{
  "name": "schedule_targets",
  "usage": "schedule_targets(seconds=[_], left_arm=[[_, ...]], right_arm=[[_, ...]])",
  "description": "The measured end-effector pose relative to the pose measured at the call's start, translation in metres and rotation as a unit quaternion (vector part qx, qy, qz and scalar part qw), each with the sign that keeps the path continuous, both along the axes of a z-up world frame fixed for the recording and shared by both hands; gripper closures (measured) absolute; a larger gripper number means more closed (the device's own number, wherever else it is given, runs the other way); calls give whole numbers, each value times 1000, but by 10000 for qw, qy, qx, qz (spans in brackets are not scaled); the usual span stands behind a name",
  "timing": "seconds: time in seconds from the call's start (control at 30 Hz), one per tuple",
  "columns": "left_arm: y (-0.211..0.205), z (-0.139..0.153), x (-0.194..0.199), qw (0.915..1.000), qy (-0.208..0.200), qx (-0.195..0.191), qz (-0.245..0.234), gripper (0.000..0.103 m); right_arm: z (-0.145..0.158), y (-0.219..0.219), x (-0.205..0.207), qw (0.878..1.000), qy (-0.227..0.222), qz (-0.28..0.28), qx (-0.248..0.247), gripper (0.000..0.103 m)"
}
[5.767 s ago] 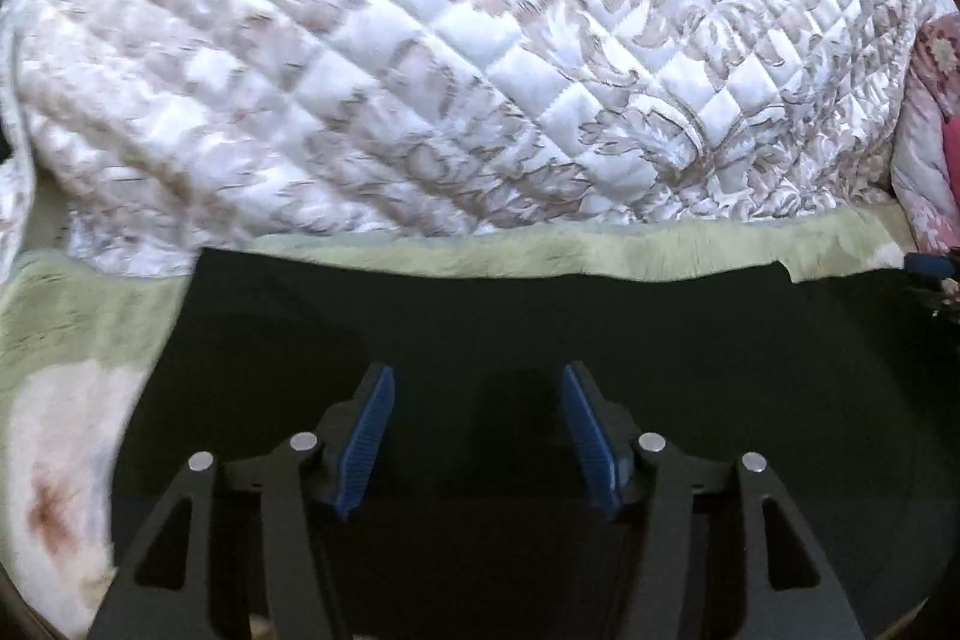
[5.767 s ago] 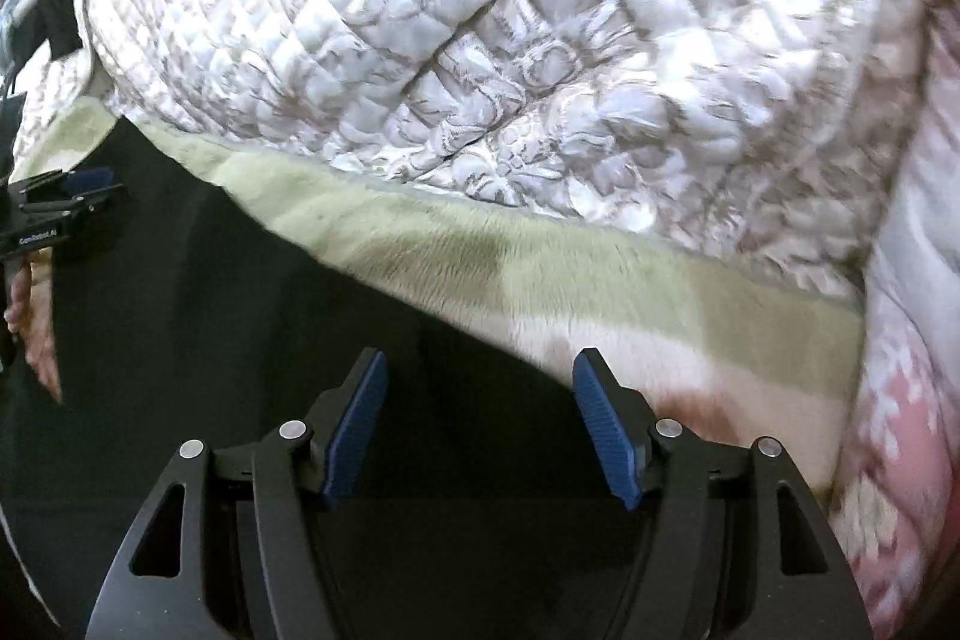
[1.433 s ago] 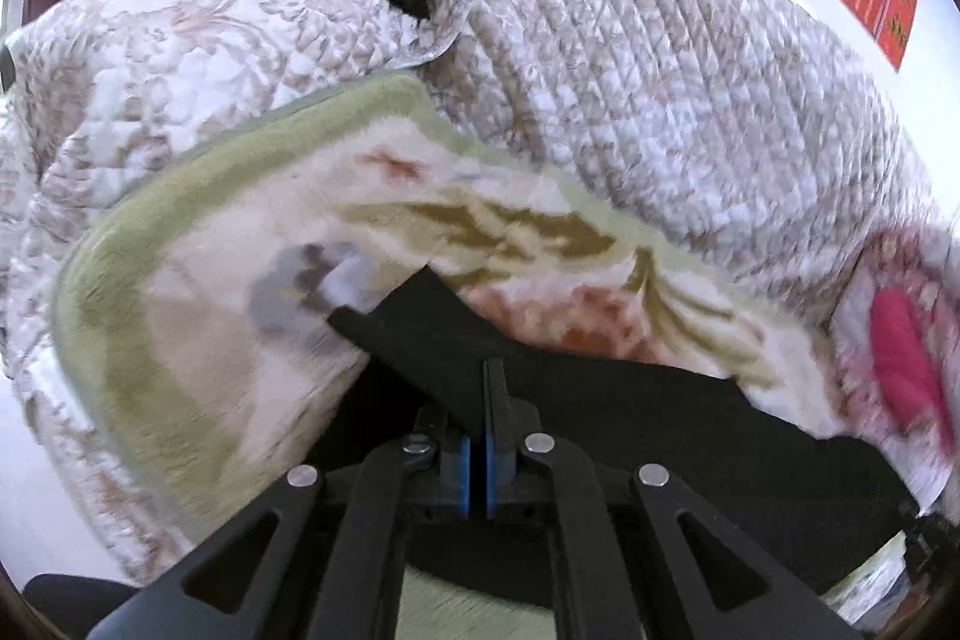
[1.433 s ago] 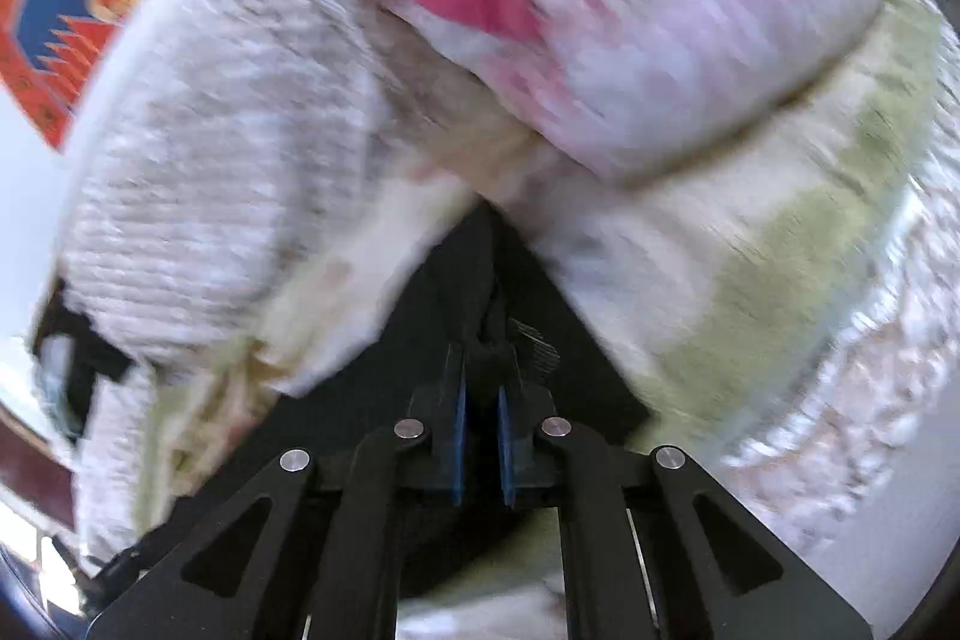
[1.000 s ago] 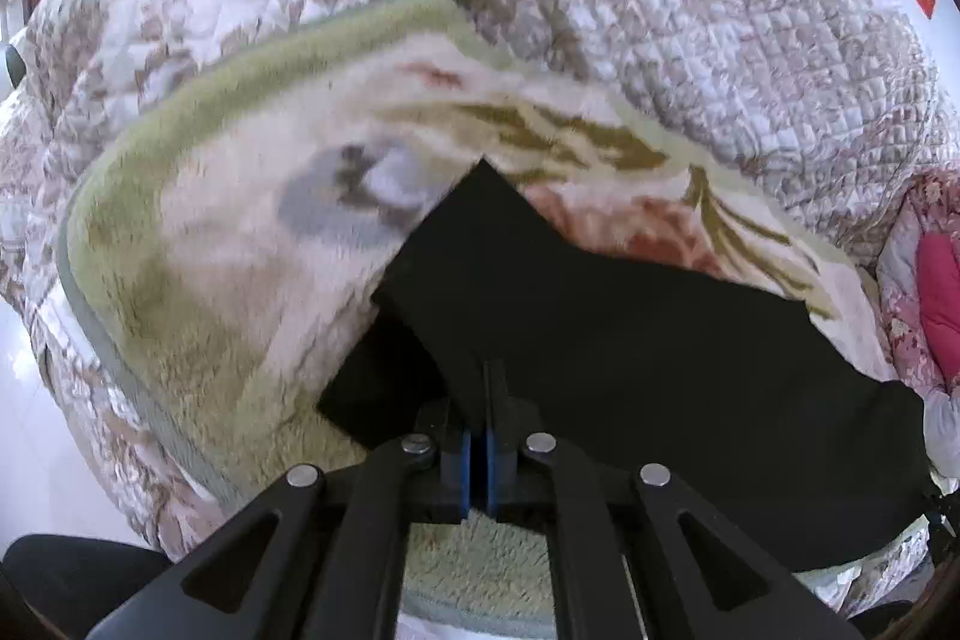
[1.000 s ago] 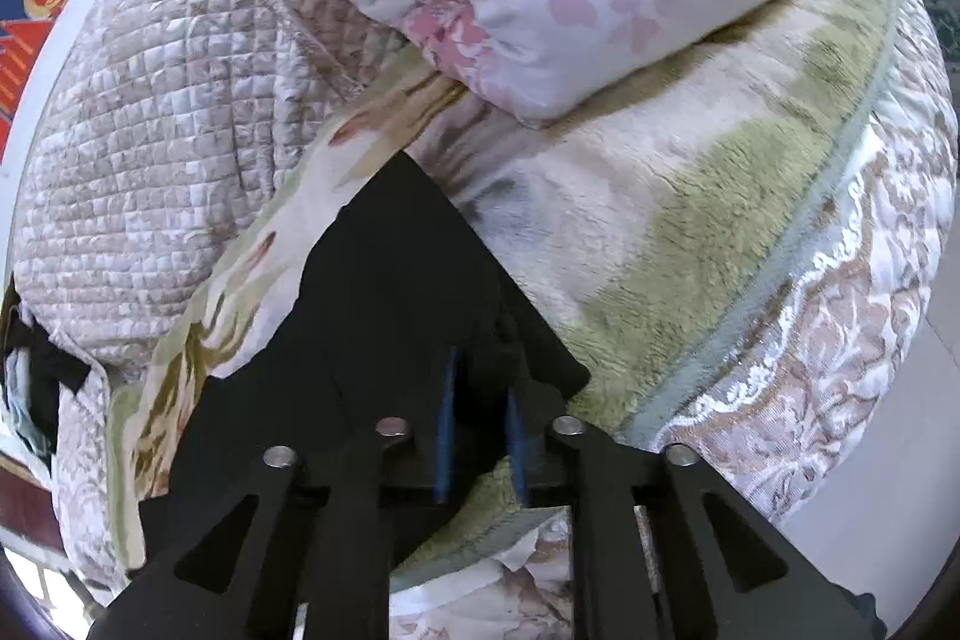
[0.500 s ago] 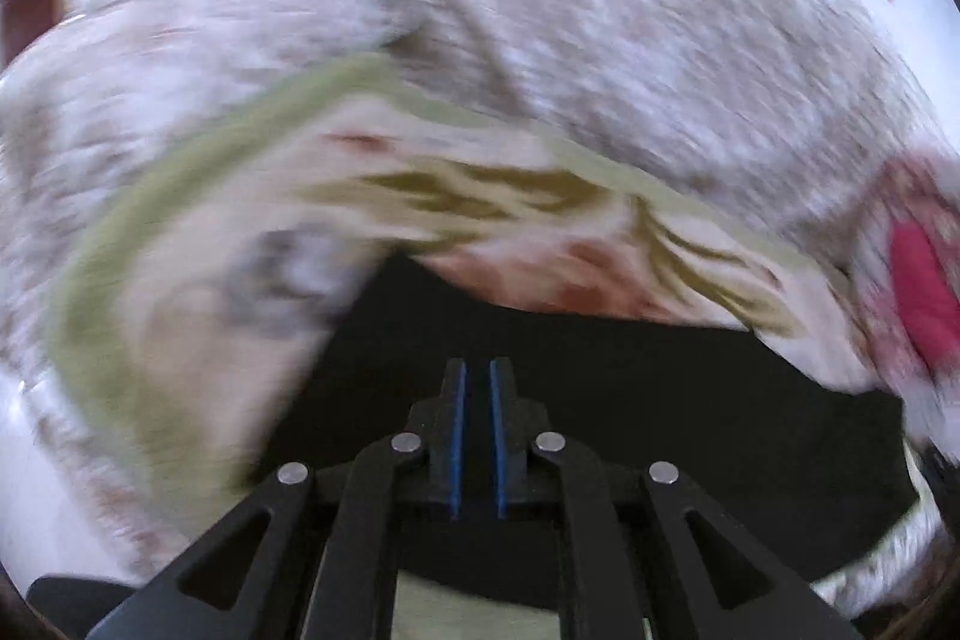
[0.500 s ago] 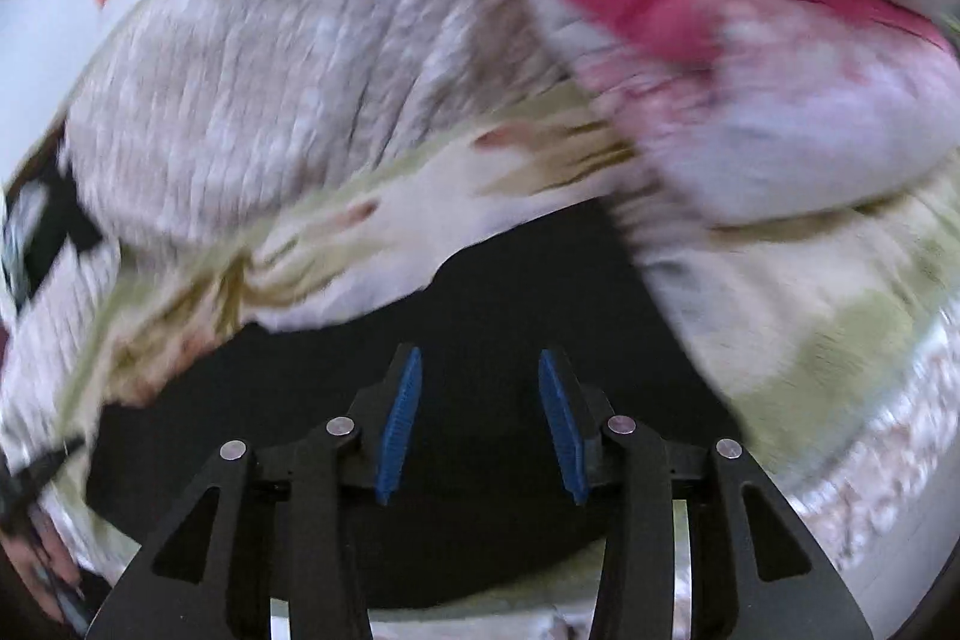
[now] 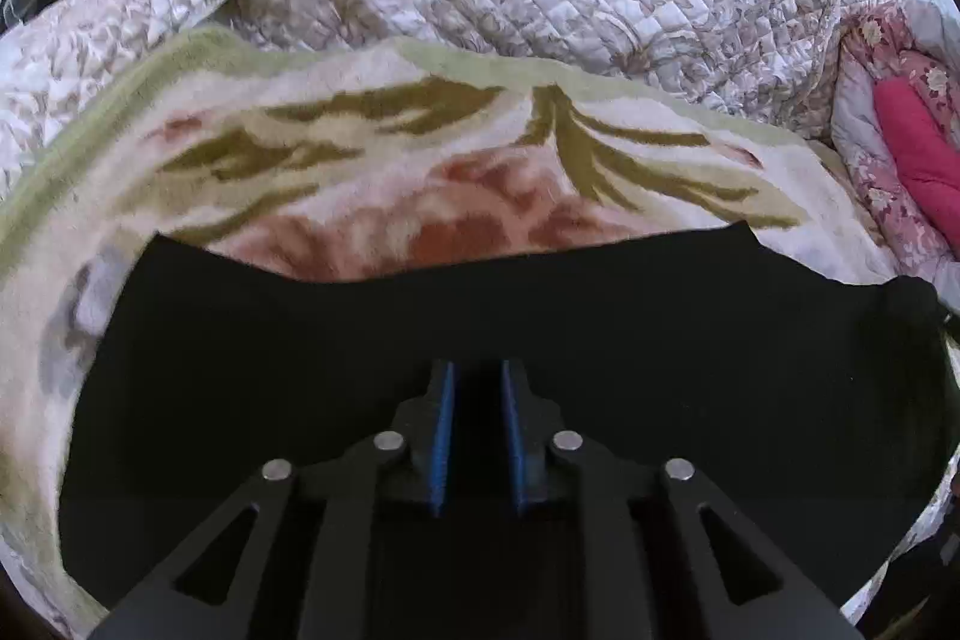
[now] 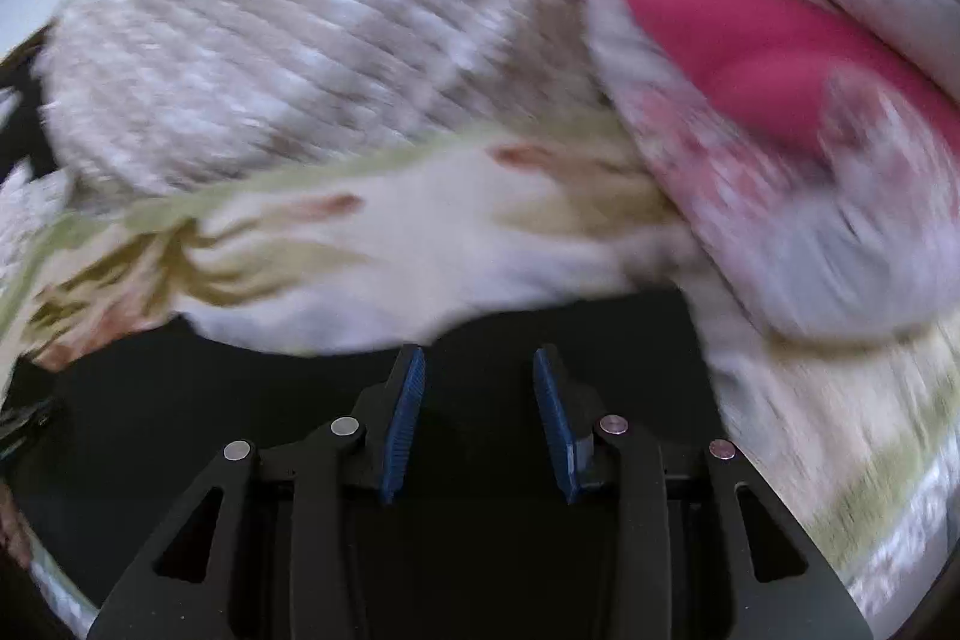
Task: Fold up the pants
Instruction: 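Open both grippers to release the folded pants, then move both open grippers over the folded black pants toward its end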
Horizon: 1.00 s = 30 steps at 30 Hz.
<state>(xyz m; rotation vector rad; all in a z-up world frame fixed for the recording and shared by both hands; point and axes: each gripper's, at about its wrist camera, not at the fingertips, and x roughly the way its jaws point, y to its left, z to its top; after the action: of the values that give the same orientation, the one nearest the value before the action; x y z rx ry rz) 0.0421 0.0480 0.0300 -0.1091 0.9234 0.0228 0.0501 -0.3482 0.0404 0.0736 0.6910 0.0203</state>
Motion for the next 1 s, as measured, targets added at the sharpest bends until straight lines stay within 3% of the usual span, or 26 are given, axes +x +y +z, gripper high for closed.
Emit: schedule_targets(seconds=[0.1, 0.2, 0.27, 0.4, 0.53, 0.8, 0.93, 1.0], left_arm=[[1, -1, 4, 10000, -23, 22, 56, 84], [6, -3, 6, 9999, -55, 84, 128, 74], [10, -4, 7, 9996, -90, 162, 213, 69], [14, -3, 8, 9992, -102, 187, 337, 69], [12, 2, 1, 9987, -210, 279, 360, 69], [-10, 10, -25, 9989, -350, 314, -13, 69], [-24, 7, -37, 9988, -311, 296, -232, 69], [-30, 1, -39, 9988, -195, 274, -359, 69]], right_arm=[[-11, 18, 20, 9993, 303, 74, -213, 65], [-30, 11, 37, 9967, 801, -110, -55, 66], [-27, 14, 36, 9971, 723, -115, -194, 66], [-18, 24, 23, 9985, 408, -30, -352, 65], [-9, 38, 5, 9993, 160, 319, -125, 64], [-14, 98, -34, 9901, 288, 1376, -20, 64], [-33, 132, -56, 9814, 492, 1825, -343, 63], [-40, 140, -60, 9799, 465, 1854, -568, 58]])
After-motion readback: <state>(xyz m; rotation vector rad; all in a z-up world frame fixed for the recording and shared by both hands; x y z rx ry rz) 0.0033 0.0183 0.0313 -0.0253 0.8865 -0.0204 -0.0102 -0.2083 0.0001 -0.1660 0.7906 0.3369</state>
